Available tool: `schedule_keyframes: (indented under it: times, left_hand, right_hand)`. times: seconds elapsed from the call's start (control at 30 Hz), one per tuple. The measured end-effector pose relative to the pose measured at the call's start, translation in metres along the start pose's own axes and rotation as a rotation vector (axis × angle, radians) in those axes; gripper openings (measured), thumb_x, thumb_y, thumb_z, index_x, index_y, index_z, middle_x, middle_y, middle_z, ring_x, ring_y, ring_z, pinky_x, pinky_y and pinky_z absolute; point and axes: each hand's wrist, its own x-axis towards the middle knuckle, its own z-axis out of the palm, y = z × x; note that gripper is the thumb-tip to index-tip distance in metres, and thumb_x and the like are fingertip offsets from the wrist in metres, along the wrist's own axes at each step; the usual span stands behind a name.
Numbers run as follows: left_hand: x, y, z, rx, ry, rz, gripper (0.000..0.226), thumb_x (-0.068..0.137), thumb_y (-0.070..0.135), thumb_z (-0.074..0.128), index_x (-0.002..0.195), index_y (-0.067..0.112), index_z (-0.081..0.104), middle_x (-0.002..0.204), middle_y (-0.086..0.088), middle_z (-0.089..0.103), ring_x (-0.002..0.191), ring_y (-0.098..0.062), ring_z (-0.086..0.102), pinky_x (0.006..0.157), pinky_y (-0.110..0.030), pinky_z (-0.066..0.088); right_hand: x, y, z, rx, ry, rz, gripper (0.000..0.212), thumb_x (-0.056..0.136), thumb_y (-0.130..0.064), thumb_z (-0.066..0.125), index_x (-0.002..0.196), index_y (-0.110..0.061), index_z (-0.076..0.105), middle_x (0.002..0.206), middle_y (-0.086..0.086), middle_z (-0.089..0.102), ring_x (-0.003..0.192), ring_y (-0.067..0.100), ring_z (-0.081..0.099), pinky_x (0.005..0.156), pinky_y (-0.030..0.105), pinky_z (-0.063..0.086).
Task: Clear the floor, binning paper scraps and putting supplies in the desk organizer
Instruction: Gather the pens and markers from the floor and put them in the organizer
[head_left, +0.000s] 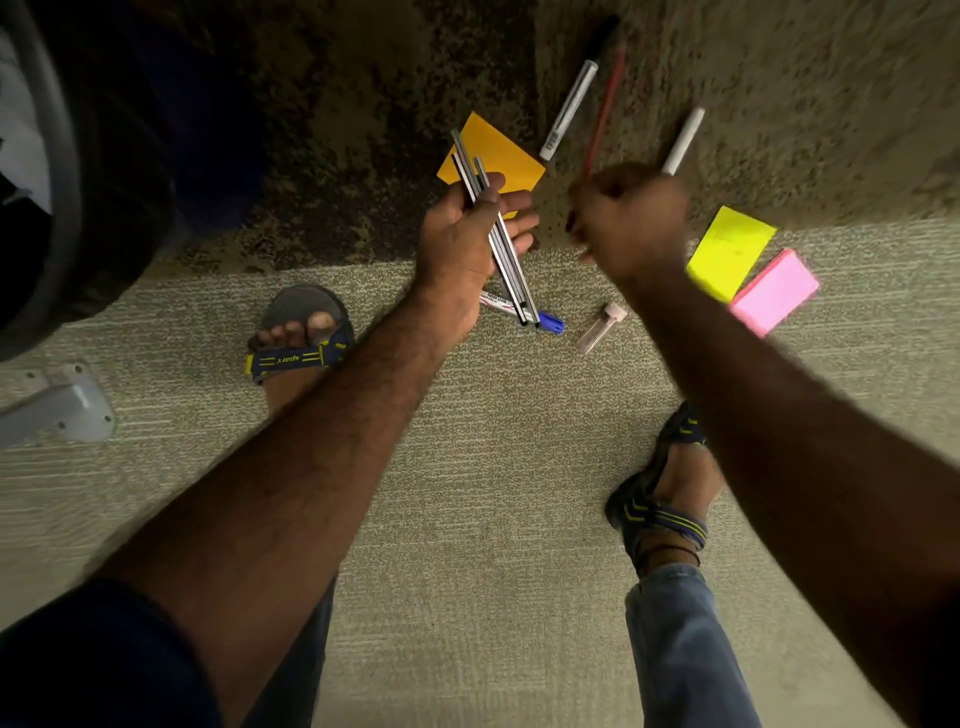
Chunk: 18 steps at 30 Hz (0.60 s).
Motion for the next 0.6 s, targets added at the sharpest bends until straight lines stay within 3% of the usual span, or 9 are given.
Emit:
schedule_keyframes:
  times: [0.13,0.23,0.33,0.47,0.6]
  left_hand:
    - [-0.013,0.012,0.007,0.003,-0.039,0.032,0.019,0.107,0.009,0.052,0.124,0.003,0.058,0.108,-0.017,0.076,0.105,-0.038,0.075,0.092,-0.047,0.062]
    - [-0.026,0.022,0.012,0.035,-0.093,0.080,0.014,0.108,0.011,0.049,0.116,0.006,0.060,0.115,-0.023,0.073,0.108,-0.042,0.074,0.095,-0.054,0.060]
    - [-0.046,0.032,0.017,0.031,-0.145,0.110,0.017,0.110,0.010,0.046,0.121,0.002,0.057,0.121,-0.029,0.069,0.106,-0.042,0.073,0.096,-0.050,0.060]
    - [-0.081,0.057,0.021,0.094,-0.175,0.174,0.019,0.108,0.009,0.049,0.123,0.000,0.057,0.107,-0.017,0.072,0.083,-0.026,0.072,0.072,-0.031,0.063]
    - [-0.125,0.089,0.025,0.106,-0.184,0.212,0.014,0.104,0.016,0.057,0.116,0.012,0.064,0.096,-0.007,0.074,0.079,-0.020,0.070,0.078,-0.042,0.062]
  right_hand:
    - [-0.047,0.004,0.002,-0.080,-0.085,-0.164,0.024,0.084,-0.036,0.066,0.076,-0.016,0.077,0.064,-0.006,0.073,0.055,0.014,0.070,0.054,0.031,0.058]
    - [-0.068,-0.004,-0.004,-0.129,-0.118,-0.254,0.021,0.086,-0.032,0.073,0.074,-0.015,0.076,0.062,-0.006,0.070,0.052,0.015,0.065,0.050,0.023,0.046]
    - [-0.085,-0.019,-0.015,-0.170,-0.107,-0.301,0.025,0.089,-0.035,0.072,0.075,-0.015,0.074,0.064,-0.003,0.070,0.054,0.018,0.064,0.051,0.024,0.039]
    - [-0.111,-0.050,-0.043,-0.171,-0.092,-0.284,0.027,0.090,-0.038,0.070,0.076,-0.015,0.075,0.068,-0.001,0.074,0.058,0.018,0.068,0.057,0.032,0.051]
    - [-0.141,-0.082,-0.078,-0.032,-0.148,-0.216,0.021,0.088,-0.033,0.072,0.076,-0.016,0.075,0.067,-0.006,0.075,0.061,0.010,0.071,0.063,0.037,0.058]
